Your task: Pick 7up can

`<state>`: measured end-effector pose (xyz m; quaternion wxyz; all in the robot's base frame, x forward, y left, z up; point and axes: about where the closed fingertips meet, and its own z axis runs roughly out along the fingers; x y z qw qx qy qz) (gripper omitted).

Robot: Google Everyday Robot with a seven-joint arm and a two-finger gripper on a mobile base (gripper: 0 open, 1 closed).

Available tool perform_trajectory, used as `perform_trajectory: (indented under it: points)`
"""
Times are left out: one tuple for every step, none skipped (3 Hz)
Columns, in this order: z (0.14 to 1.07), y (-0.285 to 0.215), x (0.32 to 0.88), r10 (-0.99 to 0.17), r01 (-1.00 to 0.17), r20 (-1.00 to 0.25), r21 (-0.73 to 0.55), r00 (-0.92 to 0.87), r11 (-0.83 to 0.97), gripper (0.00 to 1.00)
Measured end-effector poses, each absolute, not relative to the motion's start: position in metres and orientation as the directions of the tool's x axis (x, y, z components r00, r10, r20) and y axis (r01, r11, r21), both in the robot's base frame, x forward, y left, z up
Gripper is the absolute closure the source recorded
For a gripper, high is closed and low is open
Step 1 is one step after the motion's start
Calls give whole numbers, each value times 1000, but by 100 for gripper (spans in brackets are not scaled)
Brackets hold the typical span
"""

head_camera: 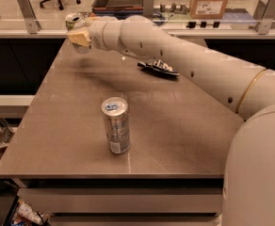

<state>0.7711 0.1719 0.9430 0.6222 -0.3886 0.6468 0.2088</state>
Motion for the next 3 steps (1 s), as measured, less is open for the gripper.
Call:
perform_trajectory:
  points:
    - [962,166,769,-239,-750,-964,-241,113,617,100]
    - [988,163,769,-248,-732,-954,-288,167,617,100]
    - [989,162,769,-248,-732,-954,-289,168,617,100]
